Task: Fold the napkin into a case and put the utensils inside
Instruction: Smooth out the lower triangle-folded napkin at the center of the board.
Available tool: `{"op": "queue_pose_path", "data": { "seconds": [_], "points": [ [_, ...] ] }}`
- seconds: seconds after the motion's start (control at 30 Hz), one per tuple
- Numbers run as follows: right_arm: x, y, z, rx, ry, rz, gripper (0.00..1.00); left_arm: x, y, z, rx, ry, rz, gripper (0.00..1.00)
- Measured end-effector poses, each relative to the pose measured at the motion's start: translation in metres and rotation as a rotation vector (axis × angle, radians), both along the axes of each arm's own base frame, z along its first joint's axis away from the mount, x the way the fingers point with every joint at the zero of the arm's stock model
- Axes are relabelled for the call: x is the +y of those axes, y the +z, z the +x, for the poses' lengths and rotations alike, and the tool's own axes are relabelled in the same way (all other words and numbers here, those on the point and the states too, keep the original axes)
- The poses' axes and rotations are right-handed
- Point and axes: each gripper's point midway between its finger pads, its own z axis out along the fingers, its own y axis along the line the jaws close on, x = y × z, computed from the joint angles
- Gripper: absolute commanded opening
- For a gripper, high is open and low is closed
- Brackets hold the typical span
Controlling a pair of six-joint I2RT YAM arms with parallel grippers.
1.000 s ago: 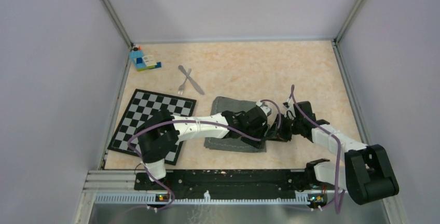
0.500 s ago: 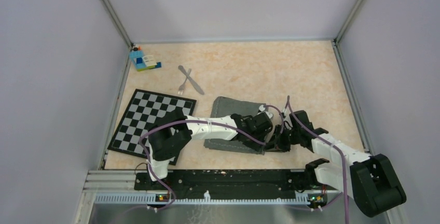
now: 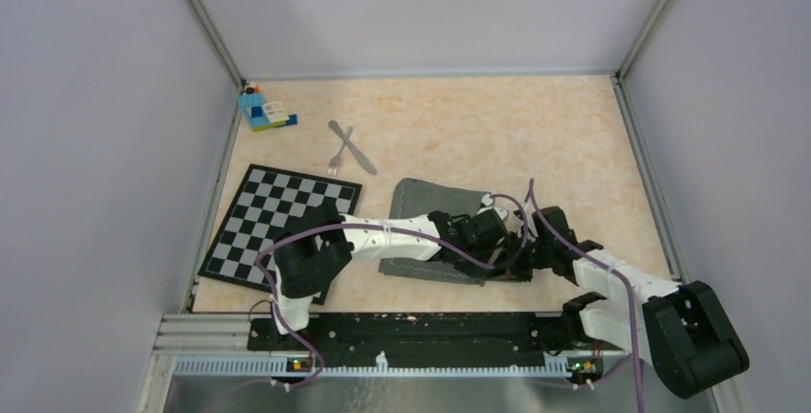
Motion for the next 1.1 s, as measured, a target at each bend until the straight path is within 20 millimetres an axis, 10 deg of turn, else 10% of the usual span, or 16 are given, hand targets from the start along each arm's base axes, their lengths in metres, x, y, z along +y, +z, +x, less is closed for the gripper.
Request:
{"op": "queue_pose_path", "data": {
  "seconds": [0.3,0.53,0.83,1.1],
  "points": [
    [0.002,0.003,0.002,0.001,-0.010,0.014,0.00,-0.011,0.010,-0.005,0.011,-0.016,-0.035,0.04],
    [-0.011,-0.002,0.003,0.011,-0.068,-0.072,0.34,-0.011,0.002,-0.011,0.043,-0.023,-0.025,0.39],
    [-0.060,0.023,0.085,-0.115,-0.328,-0.154,0.54,-0.009,0.007,-0.024,0.087,-0.037,-0.074,0.63],
    [-0.045,0.015,0.149,-0.137,-0.238,-0.124,0.55,0.002,0.056,-0.025,0.051,-0.037,-0.190,0.85]
  ]
}}
